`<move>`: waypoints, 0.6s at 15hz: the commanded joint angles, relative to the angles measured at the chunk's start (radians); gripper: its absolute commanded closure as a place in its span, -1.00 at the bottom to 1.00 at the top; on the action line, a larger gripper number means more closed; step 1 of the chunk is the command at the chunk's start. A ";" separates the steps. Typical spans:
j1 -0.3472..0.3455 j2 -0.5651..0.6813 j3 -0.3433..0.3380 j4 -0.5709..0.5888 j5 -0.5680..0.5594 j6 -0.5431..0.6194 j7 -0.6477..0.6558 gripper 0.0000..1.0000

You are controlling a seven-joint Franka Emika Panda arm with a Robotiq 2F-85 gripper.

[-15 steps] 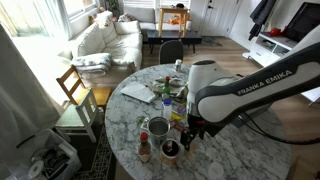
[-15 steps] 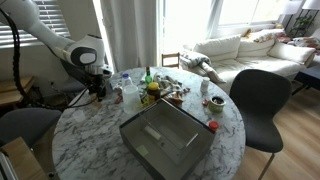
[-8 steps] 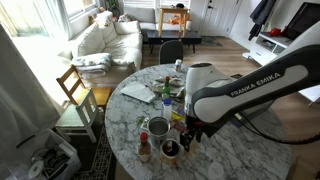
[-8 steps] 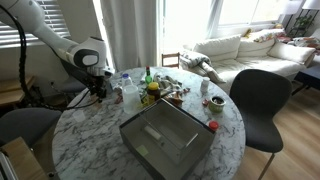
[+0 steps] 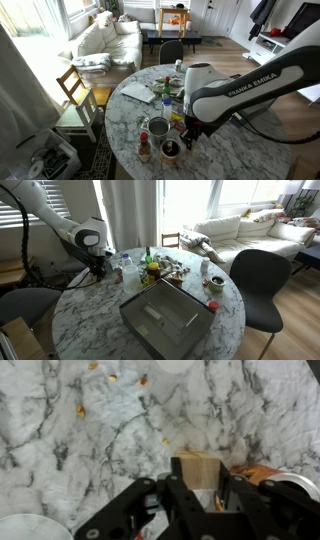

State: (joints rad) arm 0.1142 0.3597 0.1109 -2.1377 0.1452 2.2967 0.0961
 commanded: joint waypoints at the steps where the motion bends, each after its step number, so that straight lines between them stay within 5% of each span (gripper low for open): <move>1: -0.004 -0.042 -0.001 -0.013 0.003 -0.042 -0.003 0.83; 9: -0.038 -0.213 -0.006 -0.054 0.032 -0.337 -0.082 0.83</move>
State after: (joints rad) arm 0.0916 0.2242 0.1019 -2.1503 0.1467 2.0534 0.0801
